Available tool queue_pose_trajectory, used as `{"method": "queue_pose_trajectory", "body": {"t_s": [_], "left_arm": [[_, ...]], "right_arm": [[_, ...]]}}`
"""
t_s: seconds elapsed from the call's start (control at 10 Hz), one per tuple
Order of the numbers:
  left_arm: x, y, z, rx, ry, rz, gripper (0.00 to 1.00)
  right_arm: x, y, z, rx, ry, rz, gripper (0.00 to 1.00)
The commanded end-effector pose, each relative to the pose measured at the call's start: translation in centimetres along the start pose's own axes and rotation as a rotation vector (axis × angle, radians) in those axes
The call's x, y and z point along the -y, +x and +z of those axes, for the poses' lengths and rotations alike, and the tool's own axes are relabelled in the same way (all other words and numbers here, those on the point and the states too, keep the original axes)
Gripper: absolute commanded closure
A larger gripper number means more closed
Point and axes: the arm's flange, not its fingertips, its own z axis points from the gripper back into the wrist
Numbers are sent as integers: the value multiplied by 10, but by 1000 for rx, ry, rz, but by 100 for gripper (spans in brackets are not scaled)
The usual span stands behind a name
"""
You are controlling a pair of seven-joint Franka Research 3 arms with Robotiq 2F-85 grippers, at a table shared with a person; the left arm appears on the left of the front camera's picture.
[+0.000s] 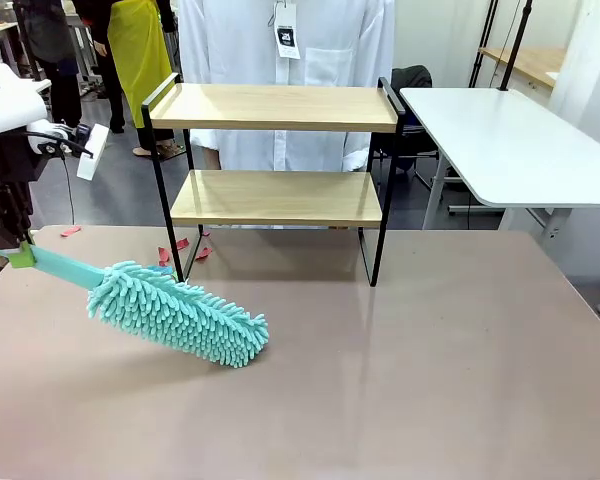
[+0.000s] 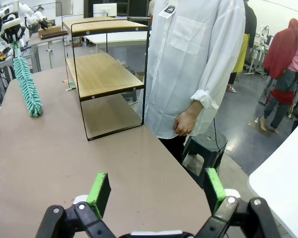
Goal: Clean the shelf.
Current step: Hand the Duster back to the human.
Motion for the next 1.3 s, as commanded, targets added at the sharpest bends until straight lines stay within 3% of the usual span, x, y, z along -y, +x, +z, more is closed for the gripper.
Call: {"method": "queue_pose_trajectory", "body": {"t_s": [0.0, 0.2, 0.5, 0.8, 1.2], "left_arm": [[-3, -20, 13, 67, 0, 32, 87], [-5, -23, 0, 235, -70, 14, 87], [-5, -28, -16, 439, -127, 16, 87], [-3, -27, -47, 609, -161, 28, 87], [-2, -15, -84, 802, -175, -3, 87]], "right_arm": [[-6, 21, 1, 39, 64, -15, 0], [-43, 80, -18, 129, 224, -1, 0], [-102, 128, -51, 222, 379, -63, 0], [-165, 131, -106, 272, 508, -228, 0], [-215, 93, -165, 314, 439, -218, 0]]}}
